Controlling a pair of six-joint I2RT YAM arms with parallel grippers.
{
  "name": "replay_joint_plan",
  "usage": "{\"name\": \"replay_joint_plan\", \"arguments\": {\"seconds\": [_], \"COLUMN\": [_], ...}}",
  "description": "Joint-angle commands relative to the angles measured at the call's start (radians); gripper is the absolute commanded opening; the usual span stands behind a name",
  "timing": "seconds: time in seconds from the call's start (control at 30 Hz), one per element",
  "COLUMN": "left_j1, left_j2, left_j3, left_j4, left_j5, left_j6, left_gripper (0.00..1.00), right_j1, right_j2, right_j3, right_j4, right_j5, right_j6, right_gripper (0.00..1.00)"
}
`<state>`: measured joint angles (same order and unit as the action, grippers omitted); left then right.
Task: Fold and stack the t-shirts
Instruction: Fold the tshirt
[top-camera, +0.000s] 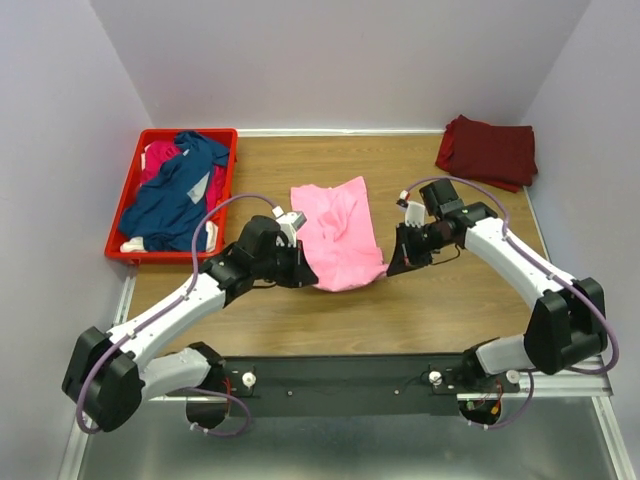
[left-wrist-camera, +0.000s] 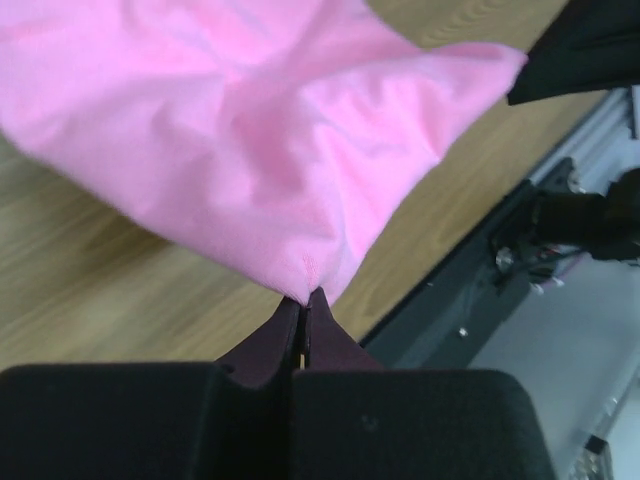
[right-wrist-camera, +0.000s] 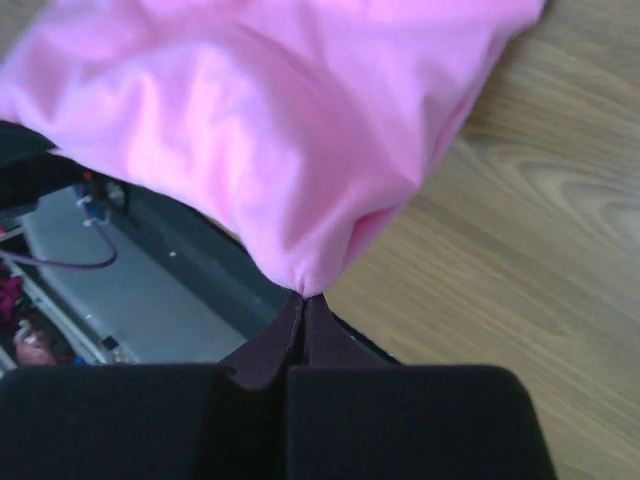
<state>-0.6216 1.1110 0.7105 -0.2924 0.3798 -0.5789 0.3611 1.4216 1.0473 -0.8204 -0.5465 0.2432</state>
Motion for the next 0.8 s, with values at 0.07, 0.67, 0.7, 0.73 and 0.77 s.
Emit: {"name": "replay_joint_plan", "arguments": {"seconds": [0.07,0.67,0.7,0.73,0.77], "left_j1": [-0.108,0.213,0.229,0.262,0.278], "left_j2": [-0.048,0.239,0.294,0.352,0.380], "left_j3": [-0.029,0.297,0.335,0.351,0.369], "left_j4": [-0.046,0.001,0.018,0.036,0.036], "left_j5": [0.106,0.080,0.082,0.080,0.080], "left_j6": [-0.055,0.122,0.137,0.142,0.145], "left_gripper": [0.00,0.00,0.00,0.00,0.00], "right_j1": [0.006,0.001,0.001,-0.002,-0.002], "right_j2": [-0.046,0.437,0.511,0.546,0.583], "right_j3": [0.065,0.738,0.831,0.912,0.913], "right_j4": [-0.159,-0.223,-0.223,-0.223,-0.224], "right_j5": [-0.148,0.071,0.075,0.079,0.079], "right_j6": [-0.001,-0.050,-0.053,-0.054,-0.058], "right_gripper": [0.01,0.01,0.01,0.01,0.01]}}
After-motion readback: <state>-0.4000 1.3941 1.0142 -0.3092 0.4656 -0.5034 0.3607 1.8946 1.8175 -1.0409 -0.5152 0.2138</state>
